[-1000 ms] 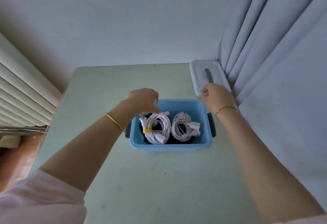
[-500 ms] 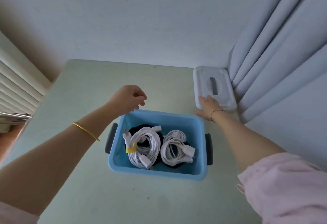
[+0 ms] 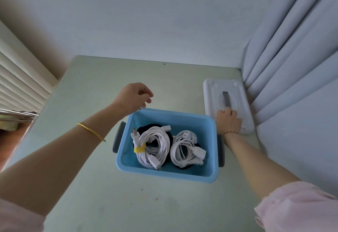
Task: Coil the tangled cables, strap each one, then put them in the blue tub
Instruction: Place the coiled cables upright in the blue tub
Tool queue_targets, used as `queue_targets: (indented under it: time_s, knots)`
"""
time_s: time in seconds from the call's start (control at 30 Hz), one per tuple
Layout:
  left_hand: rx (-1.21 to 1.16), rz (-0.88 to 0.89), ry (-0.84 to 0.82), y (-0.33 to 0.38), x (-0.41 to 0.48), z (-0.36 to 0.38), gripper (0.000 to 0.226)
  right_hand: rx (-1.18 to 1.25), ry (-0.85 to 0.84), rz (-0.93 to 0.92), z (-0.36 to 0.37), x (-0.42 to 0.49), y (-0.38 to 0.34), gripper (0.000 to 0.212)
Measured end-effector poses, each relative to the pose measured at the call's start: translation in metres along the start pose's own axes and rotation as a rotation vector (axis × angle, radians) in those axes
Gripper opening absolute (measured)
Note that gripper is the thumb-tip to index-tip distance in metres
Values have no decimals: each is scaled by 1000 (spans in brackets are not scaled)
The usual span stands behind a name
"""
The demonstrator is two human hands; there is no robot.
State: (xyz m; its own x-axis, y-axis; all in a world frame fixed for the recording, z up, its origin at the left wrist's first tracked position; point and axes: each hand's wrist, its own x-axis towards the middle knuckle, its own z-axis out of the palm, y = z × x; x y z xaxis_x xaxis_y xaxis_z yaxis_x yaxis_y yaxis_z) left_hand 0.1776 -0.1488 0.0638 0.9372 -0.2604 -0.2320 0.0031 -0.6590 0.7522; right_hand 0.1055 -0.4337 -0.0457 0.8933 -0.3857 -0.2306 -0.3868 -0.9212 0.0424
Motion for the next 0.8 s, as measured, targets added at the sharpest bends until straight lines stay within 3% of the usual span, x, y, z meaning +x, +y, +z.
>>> queue_targets:
  time_s: [0.2, 0.57, 0.7, 0.8]
  knots:
    - [14, 7, -10, 3, -5, -2, 20, 93, -106, 64, 5, 6, -5, 34]
    - [-21, 46, -23, 17, -11, 6, 21, -3, 37, -35, 1, -14, 17, 60]
    - [-22, 73, -29, 22, -13, 8, 21, -44, 76, -32, 6, -16, 21, 43]
    - [-22, 78, -34, 23, -12, 8, 21, 61, 52, 29, 6, -2, 21, 48]
